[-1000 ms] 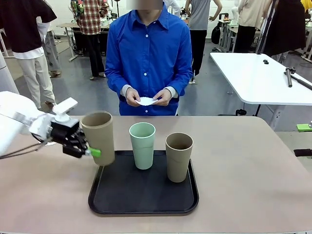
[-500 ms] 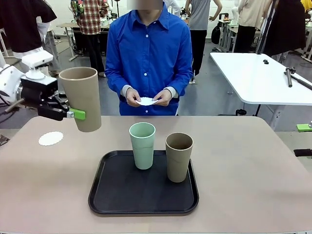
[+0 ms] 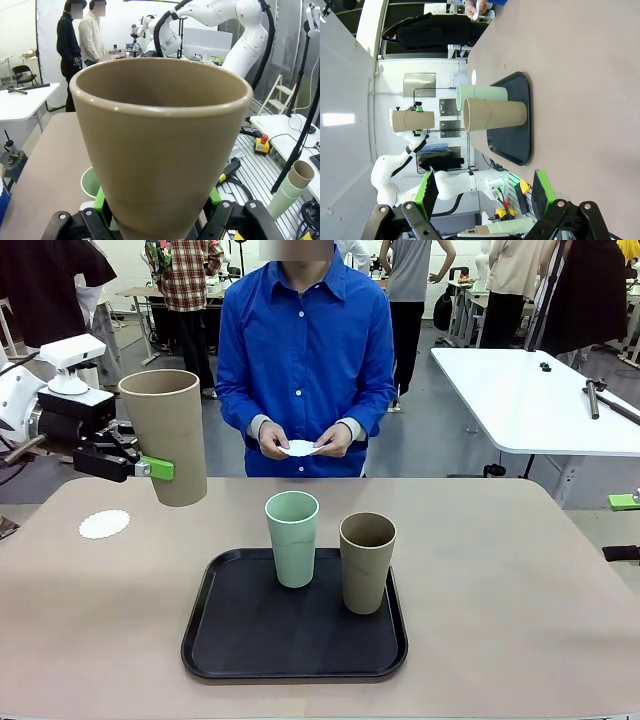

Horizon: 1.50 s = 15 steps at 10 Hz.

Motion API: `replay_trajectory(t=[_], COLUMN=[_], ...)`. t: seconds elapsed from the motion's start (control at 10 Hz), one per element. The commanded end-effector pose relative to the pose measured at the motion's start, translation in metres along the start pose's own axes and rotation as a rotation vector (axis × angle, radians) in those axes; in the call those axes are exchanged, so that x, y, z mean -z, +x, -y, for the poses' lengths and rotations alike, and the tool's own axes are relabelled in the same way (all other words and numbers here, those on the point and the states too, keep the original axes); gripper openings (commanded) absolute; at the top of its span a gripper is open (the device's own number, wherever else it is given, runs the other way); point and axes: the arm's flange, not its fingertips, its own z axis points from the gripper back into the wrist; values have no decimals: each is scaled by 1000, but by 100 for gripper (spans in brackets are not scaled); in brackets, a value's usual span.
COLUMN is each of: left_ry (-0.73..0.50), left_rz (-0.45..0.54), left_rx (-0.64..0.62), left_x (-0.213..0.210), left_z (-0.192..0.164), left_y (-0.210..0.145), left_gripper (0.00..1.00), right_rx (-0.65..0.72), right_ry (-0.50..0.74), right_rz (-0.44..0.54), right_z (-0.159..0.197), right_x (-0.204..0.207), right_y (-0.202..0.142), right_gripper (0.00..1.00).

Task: Place coasters on the table and set cups on them.
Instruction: Pick up one Reusable plastic cup and place it on a coaster set by the human.

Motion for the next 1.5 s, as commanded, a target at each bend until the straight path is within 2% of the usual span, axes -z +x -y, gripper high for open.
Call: replay_trajectory(t=[0.0,0.3,0.6,0.9,1.2,1.4], left_ry=[-8,205,348,484,547,572], left_rz=[-1,-3,-22,15,42,16], left_rx=[23,4,-66,-134,-142,-83], left_x=[-18,-102,-175,-243,-271,-261], left_z=[-23,-67,-85,-91,-87,-86], left_y=[-21,-50,-72,-98,-112,-104], left_gripper=[85,85,85,85,85,85], right_rx=[-8,-8,-8,-8,-8,-8], right_ry=[17,17,17,17,17,17], right_rz=[5,5,5,5,5,5], right_z=[-1,-1,-1,-1,-1,-1], right_x=[0,0,0,0,0,0], right_y=[1,1,1,1,1,1], right_gripper=[100,100,100,100,100,100])
